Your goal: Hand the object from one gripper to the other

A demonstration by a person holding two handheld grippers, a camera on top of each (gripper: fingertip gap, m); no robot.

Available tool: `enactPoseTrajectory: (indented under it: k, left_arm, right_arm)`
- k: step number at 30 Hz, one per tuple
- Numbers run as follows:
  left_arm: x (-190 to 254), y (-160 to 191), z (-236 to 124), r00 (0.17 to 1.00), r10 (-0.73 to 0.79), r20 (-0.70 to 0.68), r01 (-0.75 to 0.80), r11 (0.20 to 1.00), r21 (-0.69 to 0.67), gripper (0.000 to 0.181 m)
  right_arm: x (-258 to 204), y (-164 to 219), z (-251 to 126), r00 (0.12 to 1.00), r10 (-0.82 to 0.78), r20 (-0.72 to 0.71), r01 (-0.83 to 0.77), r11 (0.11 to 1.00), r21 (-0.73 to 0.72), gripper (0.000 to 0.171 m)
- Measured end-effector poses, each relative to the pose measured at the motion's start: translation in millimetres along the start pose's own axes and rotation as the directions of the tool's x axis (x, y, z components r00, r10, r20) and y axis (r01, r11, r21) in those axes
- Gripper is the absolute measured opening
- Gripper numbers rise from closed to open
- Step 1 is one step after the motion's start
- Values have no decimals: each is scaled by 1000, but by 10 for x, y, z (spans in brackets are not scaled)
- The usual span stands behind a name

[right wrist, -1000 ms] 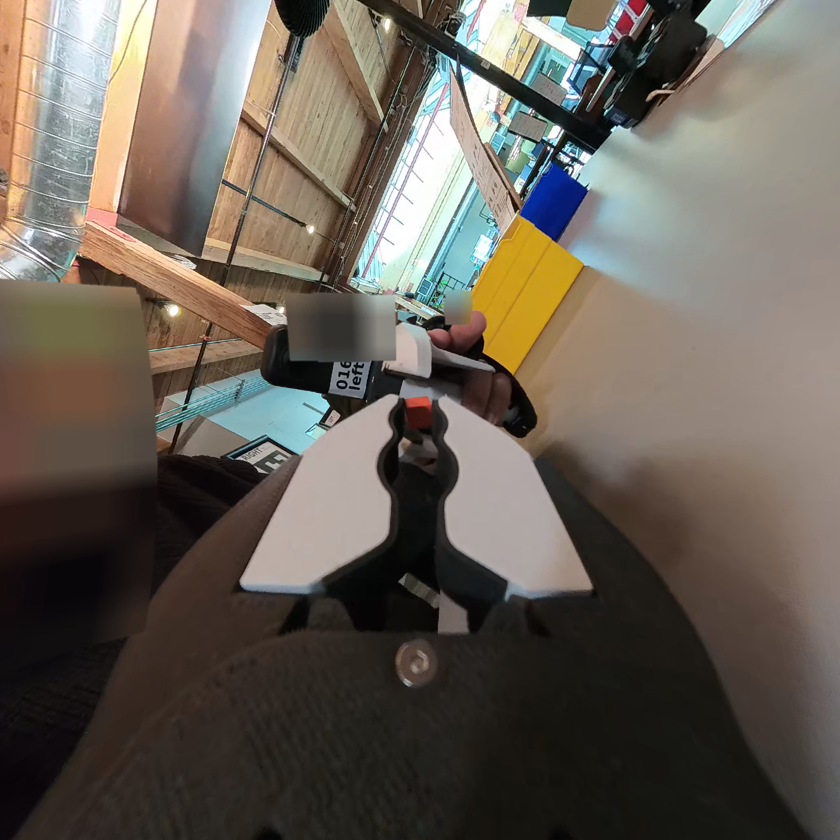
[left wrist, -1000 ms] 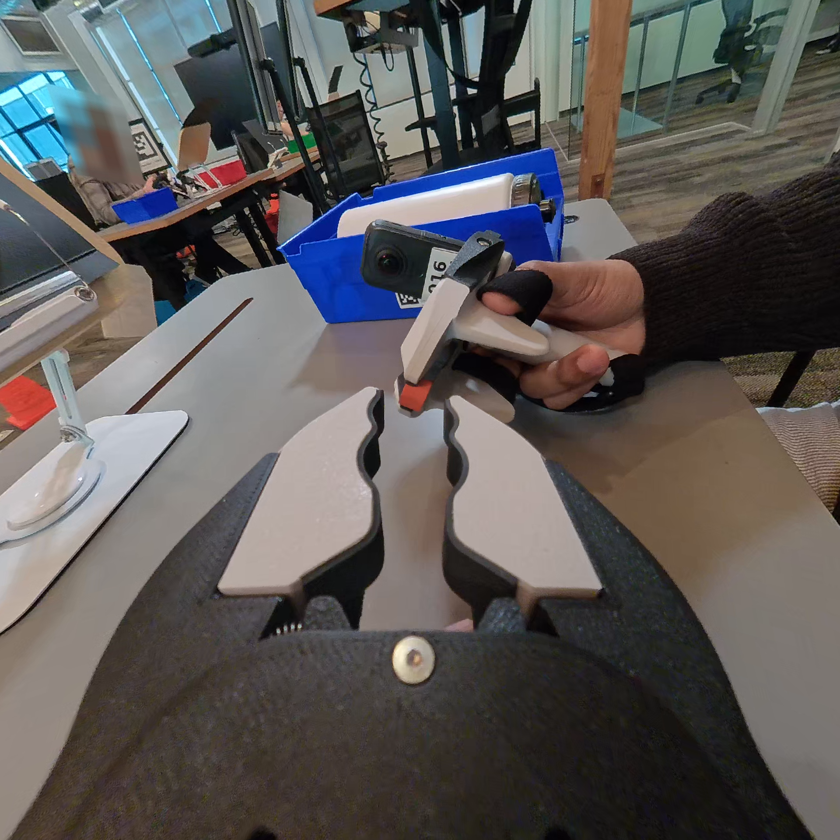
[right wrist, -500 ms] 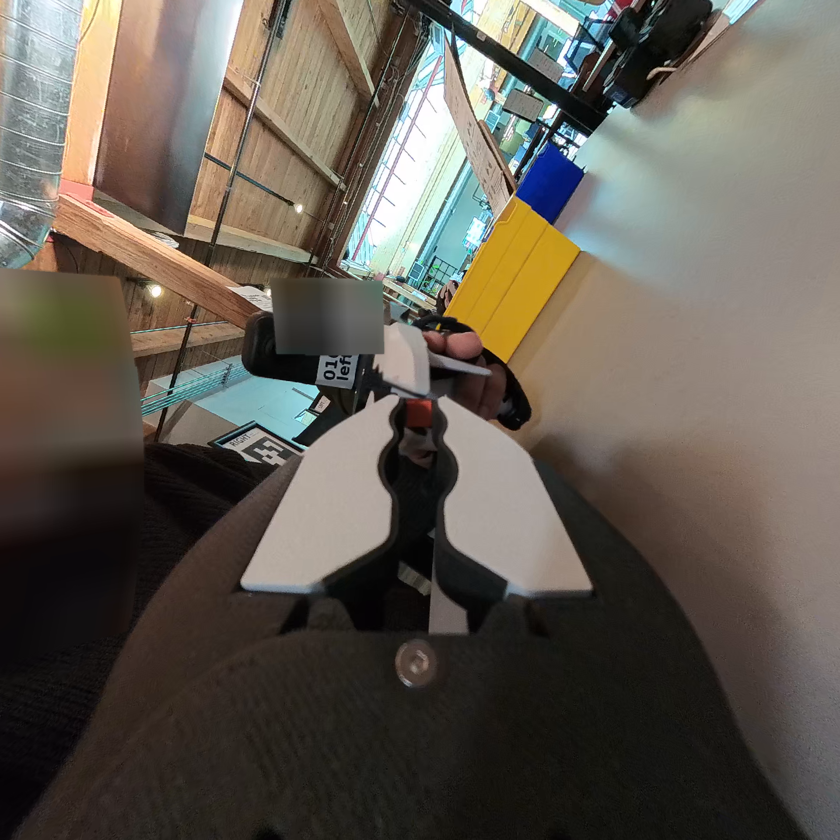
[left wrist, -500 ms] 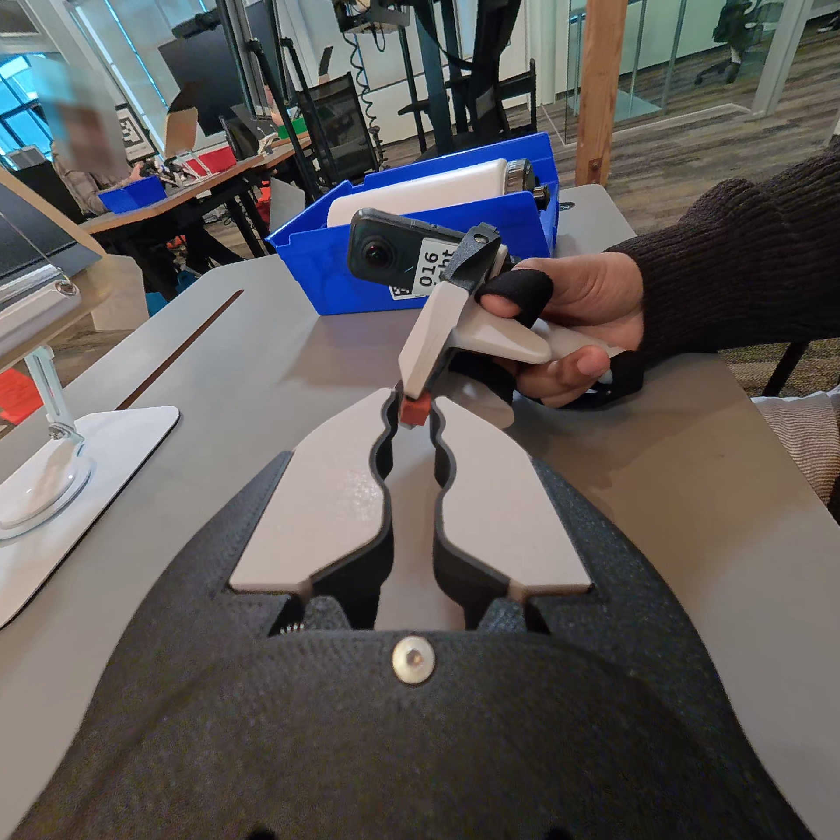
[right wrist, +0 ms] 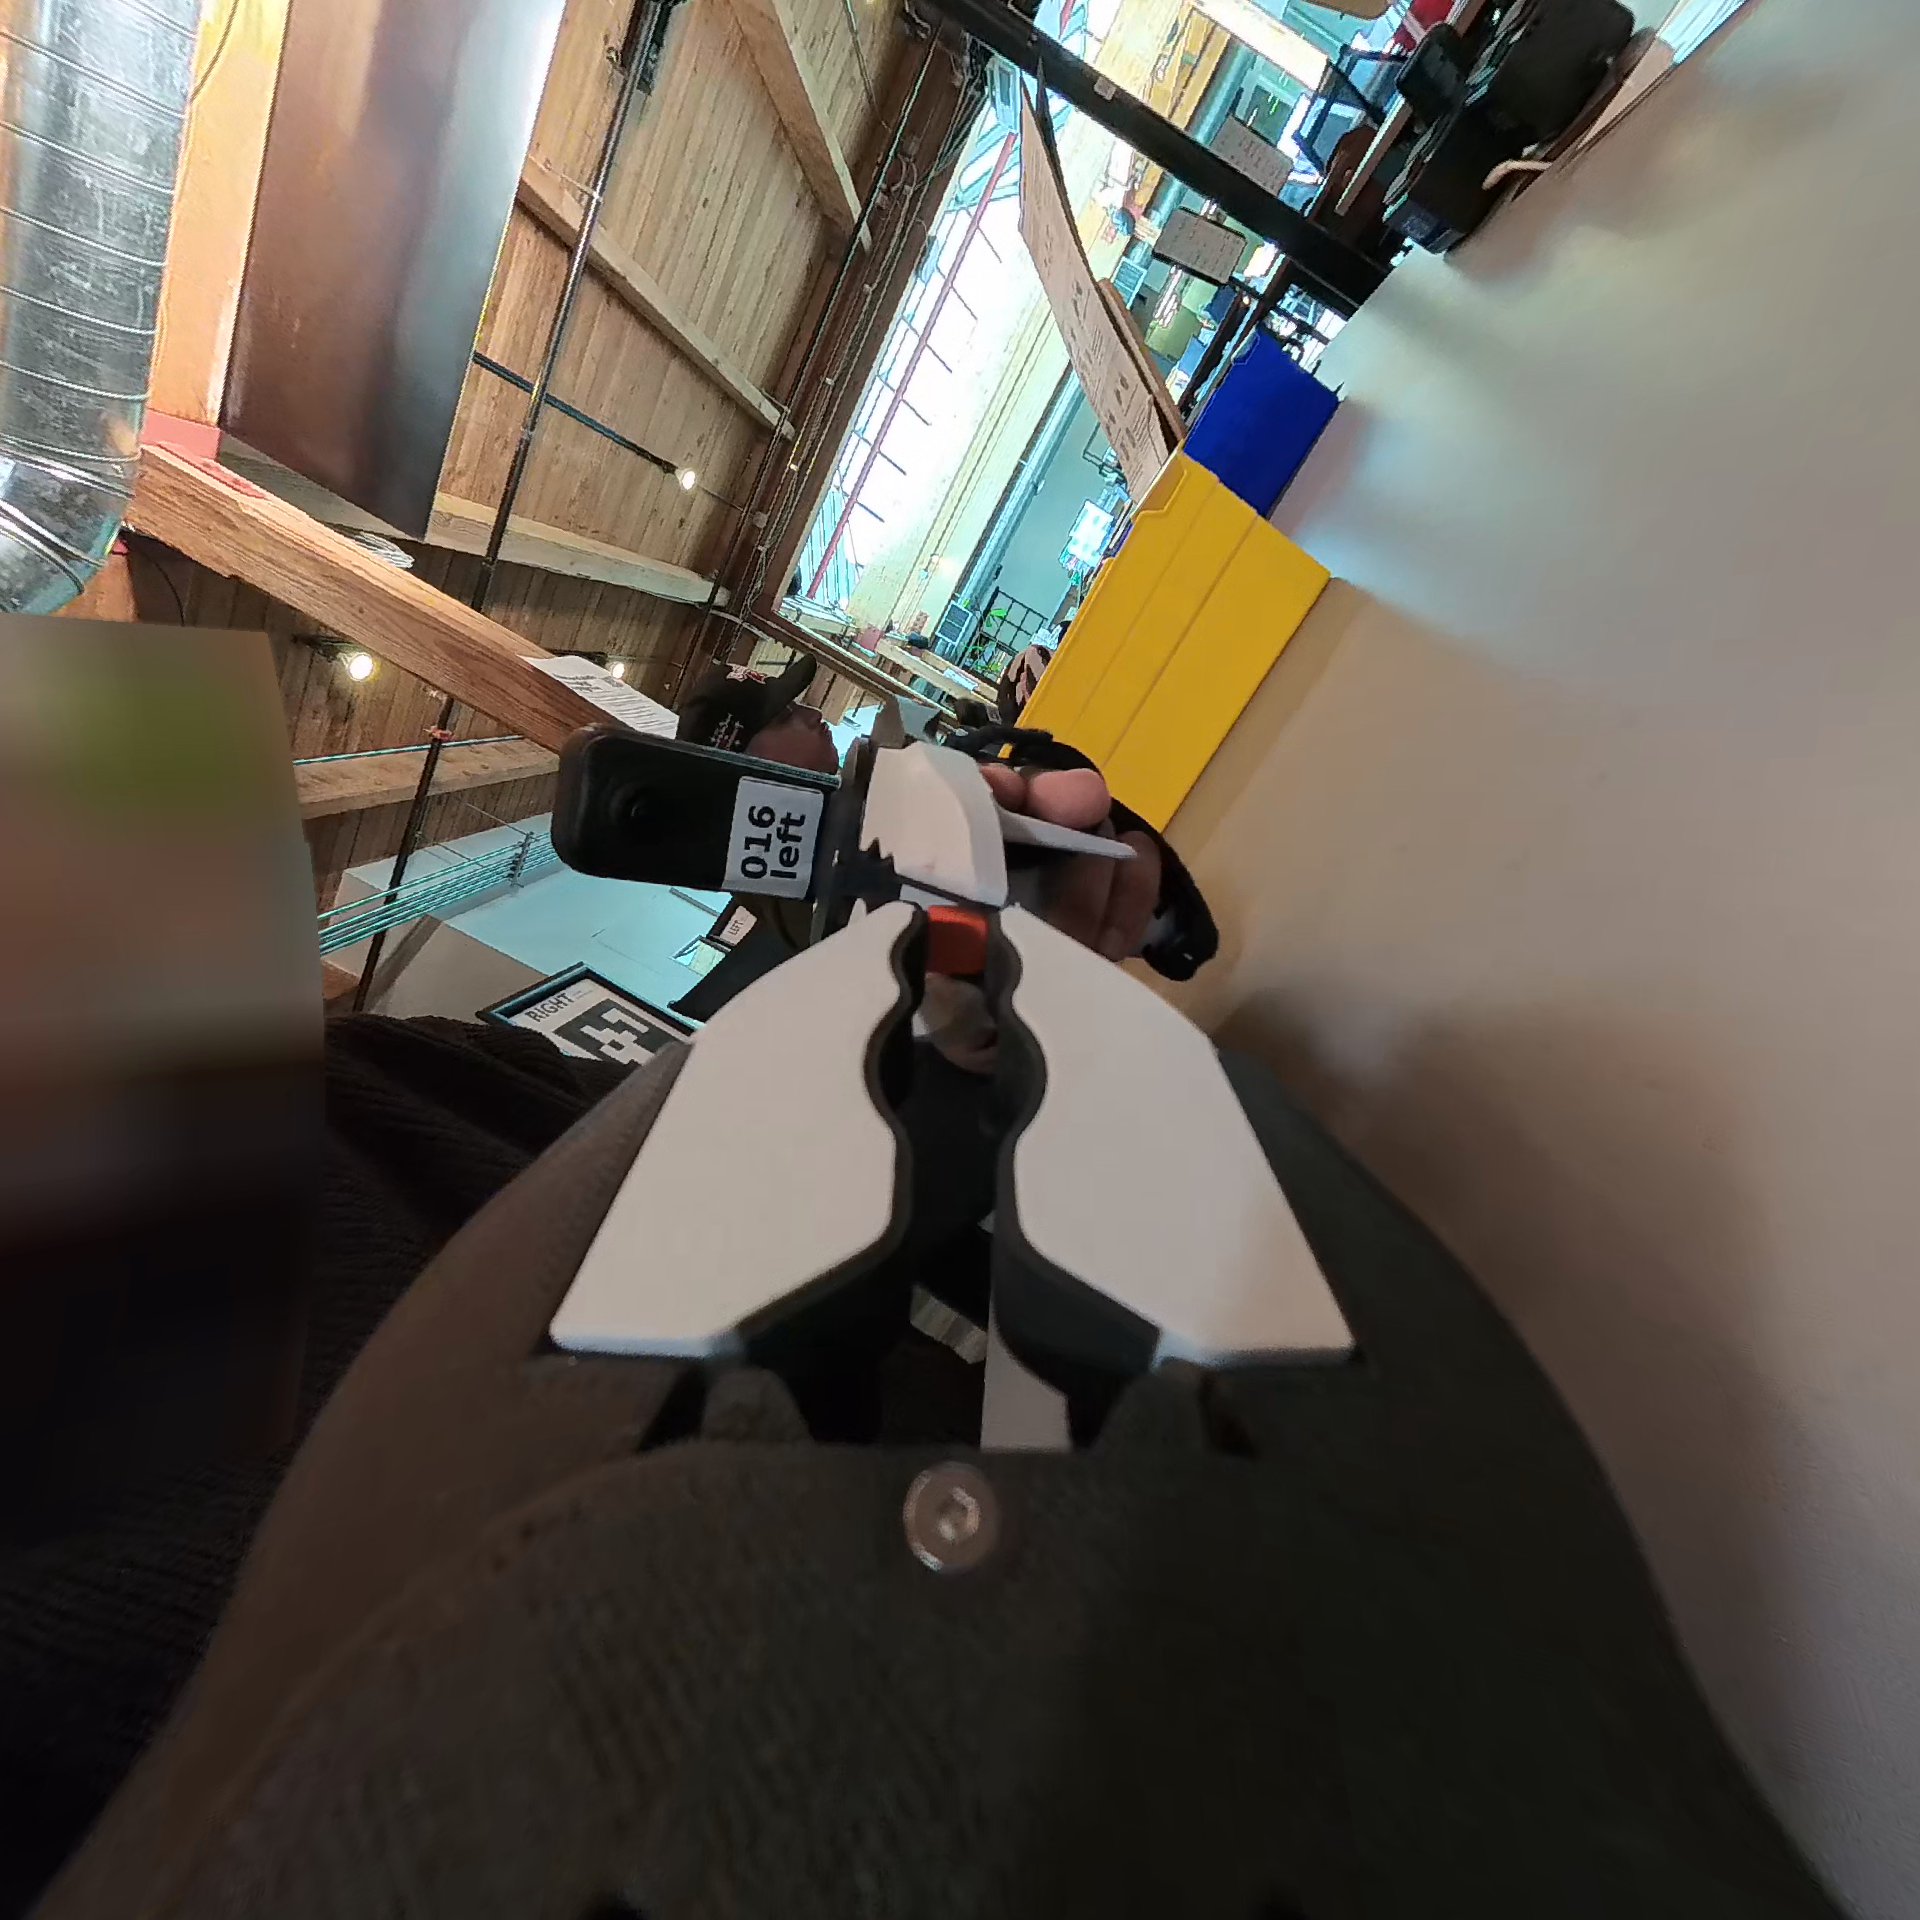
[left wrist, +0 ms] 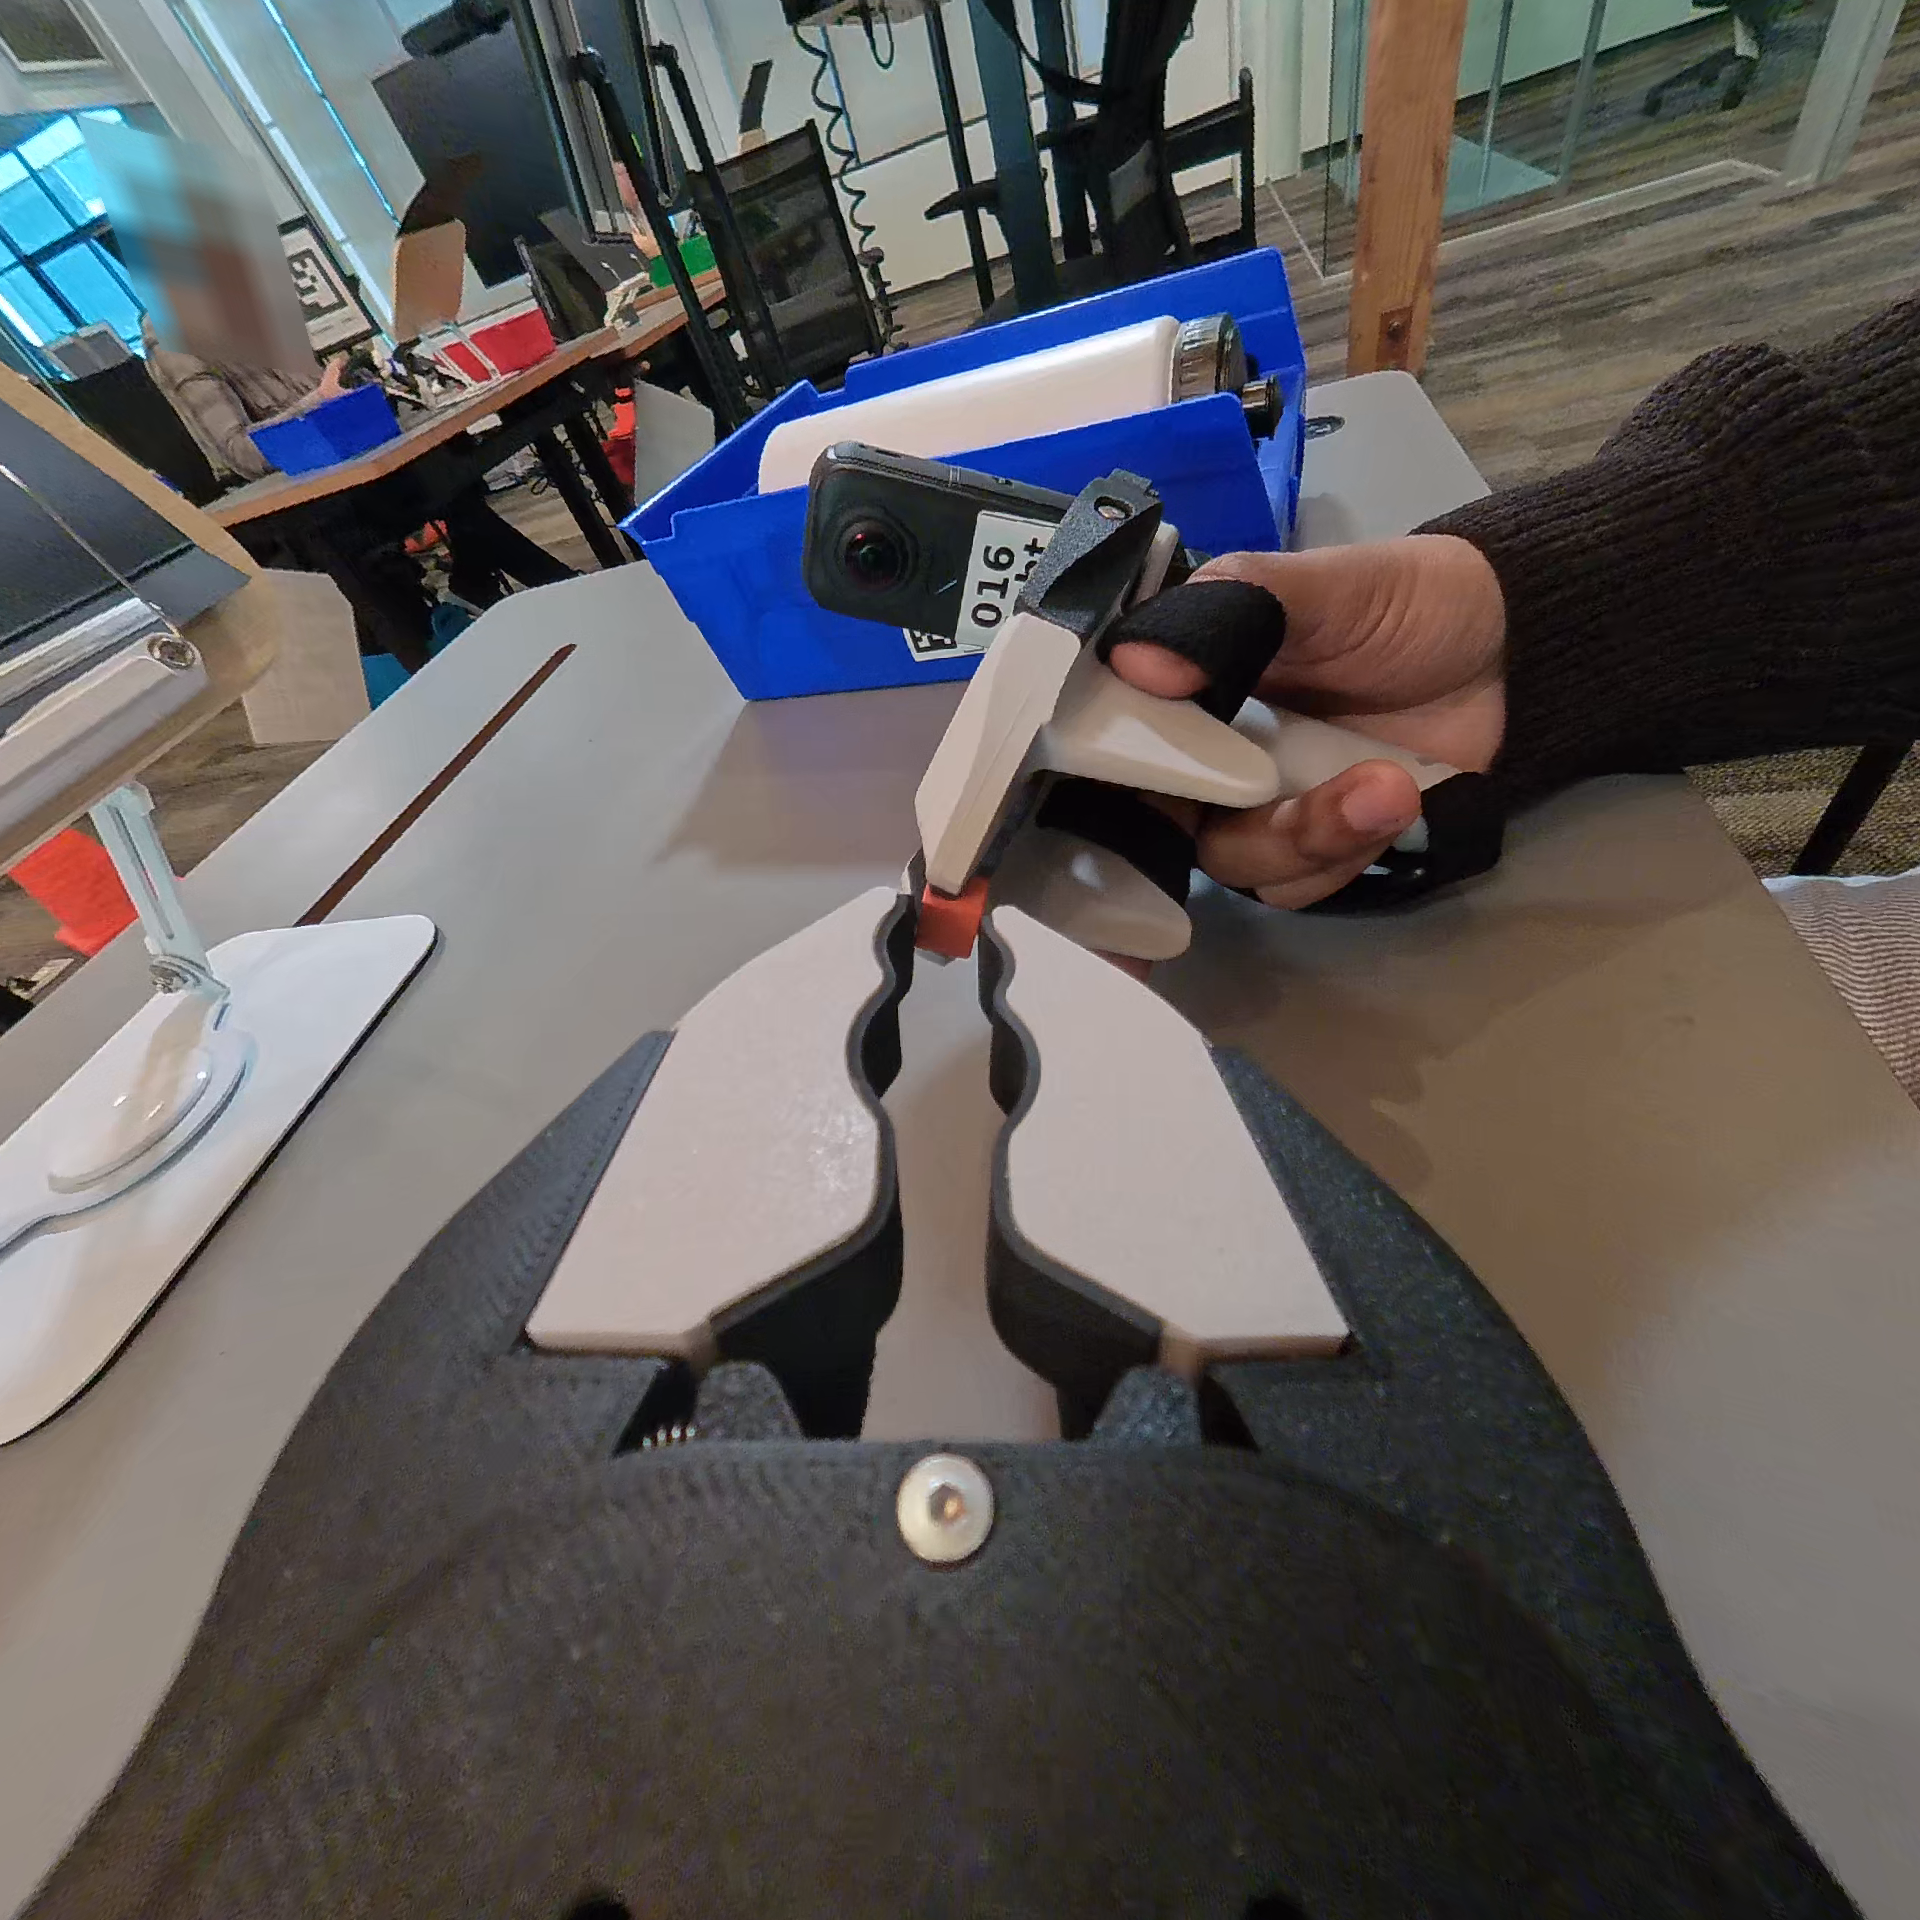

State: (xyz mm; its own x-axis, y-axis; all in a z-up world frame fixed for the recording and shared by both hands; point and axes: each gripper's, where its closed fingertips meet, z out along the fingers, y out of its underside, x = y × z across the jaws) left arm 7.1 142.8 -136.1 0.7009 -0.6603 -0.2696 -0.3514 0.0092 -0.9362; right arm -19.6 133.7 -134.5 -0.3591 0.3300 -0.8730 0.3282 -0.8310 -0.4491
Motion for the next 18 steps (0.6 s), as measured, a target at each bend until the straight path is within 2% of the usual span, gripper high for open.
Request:
enactPoseTrajectory:
  k: [14,18]
  left_arm:
    - [-36,-26,-11,1000,-18,17,17,1000,17,11]
    - [-89,30,-9,999,-25,48,26,1000,-14,11]
  right_arm:
    - [43,-87,-68,1000,10,-20,-9,999,53,12]
    - [74,-84,-63,995,-60,-84,63,997,39,17]
